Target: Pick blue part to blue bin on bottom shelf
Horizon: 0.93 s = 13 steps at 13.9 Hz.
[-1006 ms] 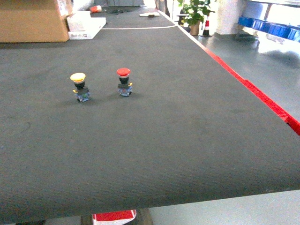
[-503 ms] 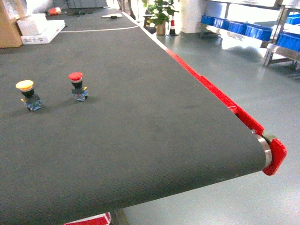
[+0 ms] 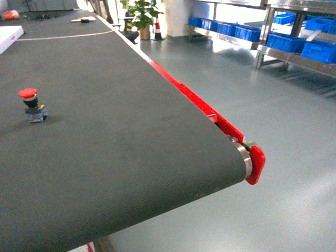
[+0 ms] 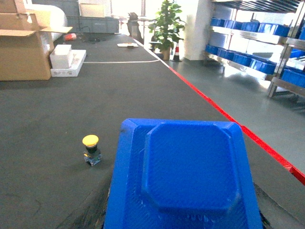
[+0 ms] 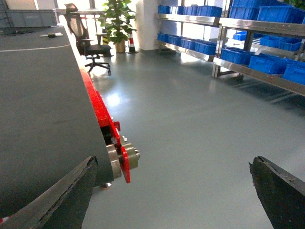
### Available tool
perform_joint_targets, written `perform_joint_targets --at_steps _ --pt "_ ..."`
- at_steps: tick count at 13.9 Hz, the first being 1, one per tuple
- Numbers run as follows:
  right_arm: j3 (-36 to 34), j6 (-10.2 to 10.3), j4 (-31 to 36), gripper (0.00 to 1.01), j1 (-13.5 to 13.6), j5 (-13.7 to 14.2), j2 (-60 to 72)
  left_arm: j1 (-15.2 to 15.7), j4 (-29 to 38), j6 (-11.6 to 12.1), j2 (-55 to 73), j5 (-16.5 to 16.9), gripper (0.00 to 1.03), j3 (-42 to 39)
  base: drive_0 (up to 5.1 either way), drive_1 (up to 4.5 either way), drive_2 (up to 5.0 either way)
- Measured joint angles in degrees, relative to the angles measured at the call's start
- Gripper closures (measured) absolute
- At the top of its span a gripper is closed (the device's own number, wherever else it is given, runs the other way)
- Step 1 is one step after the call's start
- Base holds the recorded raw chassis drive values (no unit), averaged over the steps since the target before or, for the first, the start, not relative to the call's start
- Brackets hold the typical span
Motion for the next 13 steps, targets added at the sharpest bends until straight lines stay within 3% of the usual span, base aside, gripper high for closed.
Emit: perform_joint_targets --at_steps 13 --pt "0.0 0.0 0.0 0.03 0.0 0.0 0.0 0.0 0.0 0.0 0.0 0.0 0.59 0.0 -1.5 -1.54 -1.5"
